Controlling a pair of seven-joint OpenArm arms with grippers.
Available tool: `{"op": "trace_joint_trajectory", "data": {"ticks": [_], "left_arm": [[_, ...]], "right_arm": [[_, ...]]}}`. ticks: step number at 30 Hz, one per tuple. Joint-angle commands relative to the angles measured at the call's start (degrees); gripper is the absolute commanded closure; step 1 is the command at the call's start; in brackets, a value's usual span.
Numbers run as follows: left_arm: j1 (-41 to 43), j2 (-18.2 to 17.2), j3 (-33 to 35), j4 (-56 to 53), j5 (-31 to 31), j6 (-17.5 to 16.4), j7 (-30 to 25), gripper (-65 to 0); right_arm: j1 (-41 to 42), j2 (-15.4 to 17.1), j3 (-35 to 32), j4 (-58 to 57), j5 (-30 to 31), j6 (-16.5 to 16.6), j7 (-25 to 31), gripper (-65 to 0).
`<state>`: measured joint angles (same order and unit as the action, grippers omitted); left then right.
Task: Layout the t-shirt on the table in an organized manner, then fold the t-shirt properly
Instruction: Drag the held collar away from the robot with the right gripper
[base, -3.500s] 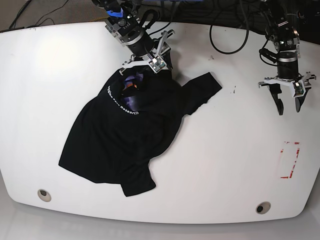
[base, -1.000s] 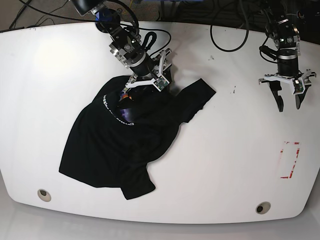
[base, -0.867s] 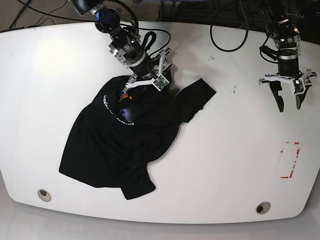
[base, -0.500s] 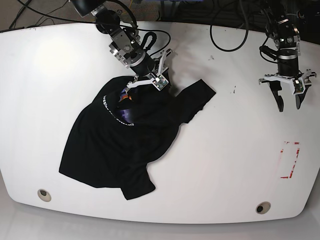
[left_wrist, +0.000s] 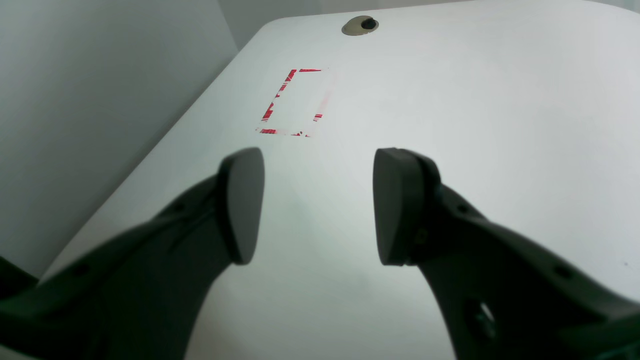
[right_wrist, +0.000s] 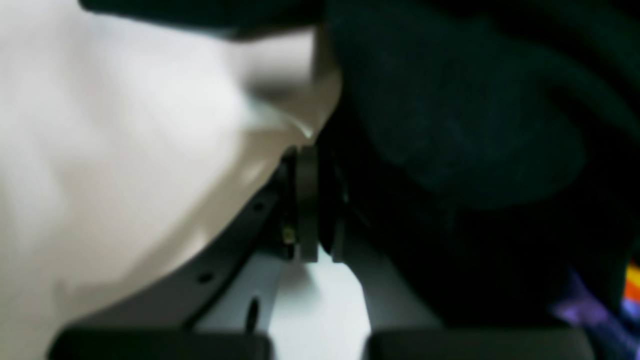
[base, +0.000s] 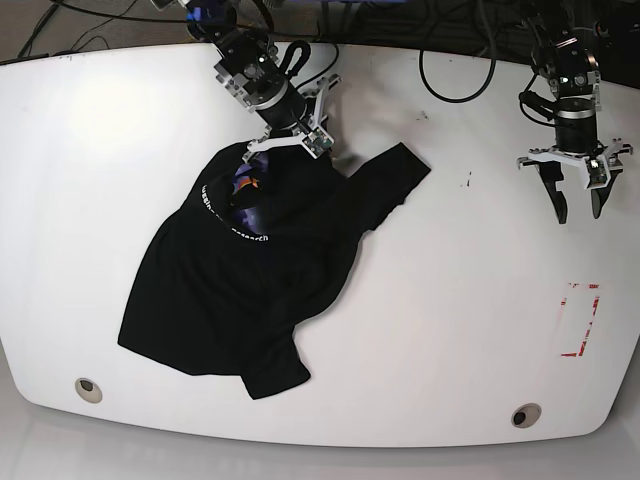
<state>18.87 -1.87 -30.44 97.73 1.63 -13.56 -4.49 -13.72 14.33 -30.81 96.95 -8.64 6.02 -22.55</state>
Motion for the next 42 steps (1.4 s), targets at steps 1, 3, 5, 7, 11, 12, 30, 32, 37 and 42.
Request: {"op": "trace_joint_trajectory", "data": {"ticks": [1,3,5,7,11,12,30,32,37,42], "left_arm": [[-0.4,-0.6,-0.1,1.4,-0.4,0.2,-1.8,-33.1],[-0.5,-0.6,-0.1,1.5,-0.4,0.2,-1.8,-33.1],[-0.5,-0.6,0.0,1.5,-0.4,0.2,-1.8,-33.1],[-0.6,-0.6,0.0,1.5,-0.4,0.2,-1.8,-33.1],[-0.7,-0.6,0.0,1.5,-0.4,0.2,-1.9,-33.1],[-0.7,-0.6,0.0,1.5,-0.4,0.2,-1.9,-33.1],[-0.6,-2.9,1.7,1.5,-0.4,0.2,-1.9,-33.1],[-0.7,-3.1,2.4,1.5,-0.4,0.2,-1.9,-33.1],[-0.7,-5.8,6.0,1.5,-0.4,0.2,-1.9,-33.1],[-0.8,-6.7,8.2,1.5,-0.5,0.2,-1.9,-33.1]], "right_arm": [[-0.7,1.6,0.0,7.2,0.2,0.1,-1.1,0.0],[-1.4,1.8,0.0,10.4,0.2,0.1,-2.6,0.0],[-1.7,1.9,0.0,13.6,0.2,0.1,-4.1,0.0],[-1.7,1.9,0.0,16.2,0.2,0.1,-5.9,0.0],[-1.5,1.9,0.0,19.1,0.1,0.0,-8.4,0.0],[-1.4,1.9,0.0,19.1,0.1,0.0,-8.4,0.0],[8.6,1.8,2.4,18.4,-7.1,-0.1,-8.4,0.0],[10.5,2.3,2.5,17.6,-7.2,-0.1,-8.4,0.0],[12.2,4.6,3.8,17.2,-7.1,0.0,-8.4,0.0],[13.5,5.3,4.9,17.2,-6.6,0.2,-8.4,0.0]]}}
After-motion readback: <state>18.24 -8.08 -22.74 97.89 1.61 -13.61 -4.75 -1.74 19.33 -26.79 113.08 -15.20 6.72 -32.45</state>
